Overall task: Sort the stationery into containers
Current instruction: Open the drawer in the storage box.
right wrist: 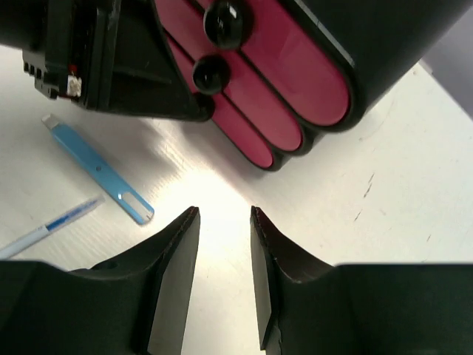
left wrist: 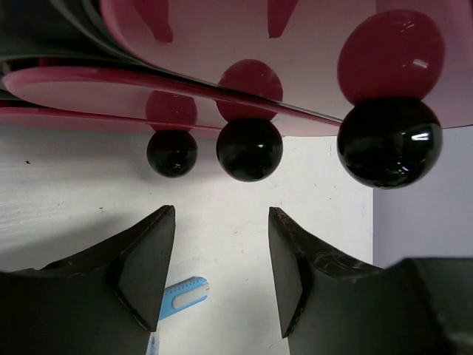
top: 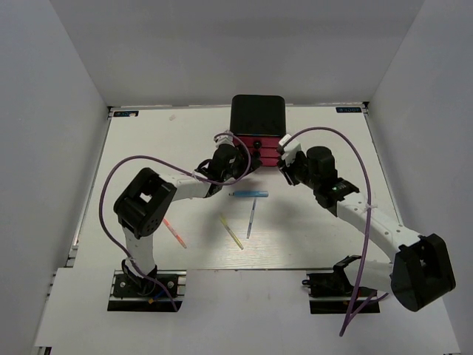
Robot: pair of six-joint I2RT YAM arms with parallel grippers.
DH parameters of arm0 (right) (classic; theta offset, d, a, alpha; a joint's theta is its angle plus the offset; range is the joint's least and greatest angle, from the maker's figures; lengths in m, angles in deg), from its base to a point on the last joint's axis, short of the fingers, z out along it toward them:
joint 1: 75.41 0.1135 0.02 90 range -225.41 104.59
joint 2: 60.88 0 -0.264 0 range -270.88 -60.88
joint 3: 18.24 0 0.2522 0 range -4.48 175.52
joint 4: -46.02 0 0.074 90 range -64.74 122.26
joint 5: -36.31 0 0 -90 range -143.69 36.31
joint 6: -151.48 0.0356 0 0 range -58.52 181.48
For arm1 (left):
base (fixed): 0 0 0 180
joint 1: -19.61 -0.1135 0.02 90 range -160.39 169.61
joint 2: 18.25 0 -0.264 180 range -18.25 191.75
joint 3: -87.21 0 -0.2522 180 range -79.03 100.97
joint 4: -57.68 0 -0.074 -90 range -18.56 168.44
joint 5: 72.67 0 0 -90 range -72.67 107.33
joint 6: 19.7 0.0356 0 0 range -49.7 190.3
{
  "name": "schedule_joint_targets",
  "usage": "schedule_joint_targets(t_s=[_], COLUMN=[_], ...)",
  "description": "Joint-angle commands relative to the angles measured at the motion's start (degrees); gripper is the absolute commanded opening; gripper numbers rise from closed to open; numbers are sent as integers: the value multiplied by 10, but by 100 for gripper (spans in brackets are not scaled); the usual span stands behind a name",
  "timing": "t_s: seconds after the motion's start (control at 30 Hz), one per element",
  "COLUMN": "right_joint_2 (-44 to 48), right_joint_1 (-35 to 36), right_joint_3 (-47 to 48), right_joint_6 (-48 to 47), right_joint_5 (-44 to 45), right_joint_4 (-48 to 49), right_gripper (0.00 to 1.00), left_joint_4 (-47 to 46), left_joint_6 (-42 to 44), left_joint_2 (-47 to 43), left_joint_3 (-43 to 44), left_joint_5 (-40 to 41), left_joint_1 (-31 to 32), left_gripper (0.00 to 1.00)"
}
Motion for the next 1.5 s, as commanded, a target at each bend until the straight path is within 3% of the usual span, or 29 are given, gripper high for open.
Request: schedule_joint_targets(t_s=[0.0, 0.47, 0.73, 0.87, 0.9, 1.03, 1.17, 1.33, 1.47], right_joint_2=[20, 55, 75, 75, 77, 79, 78, 44, 6], right_joint_1=[-11, -26, -33, -33, -33, -34, -32, -34, -33], right_joint_3=[-13, -46, -60, -65, -67, -81, -100, -114, -104], right_joint_6=[13, 12, 12, 12, 12, -22, -74, -141, -215], right_joint_5=[-9, -21, -21, -26, -40, -103, -192, -273, -294], right_joint_4=[-2, -6, -10, -10, -10, -21, -35, -28, -17], right_gripper=[40, 40, 40, 40, 42, 61, 70, 74, 74], left_joint_4=[-6, 8, 16, 1, 1, -4, -15, -2, 13], left_joint_6=[-8, -43, -48, -48, -48, -48, -48, -43, -43], left_joint_2=[-9, 28, 40, 25, 14, -27, -59, -64, -69], left_joint_3=[26, 72, 78, 42, 35, -25, -62, -56, -51], left_joint_5=[23, 88, 99, 99, 99, 93, 98, 98, 92], left_joint_1=[4, 15, 20, 20, 20, 31, 43, 43, 43], left_gripper=[64, 61, 48, 33, 29, 26, 26, 68, 77])
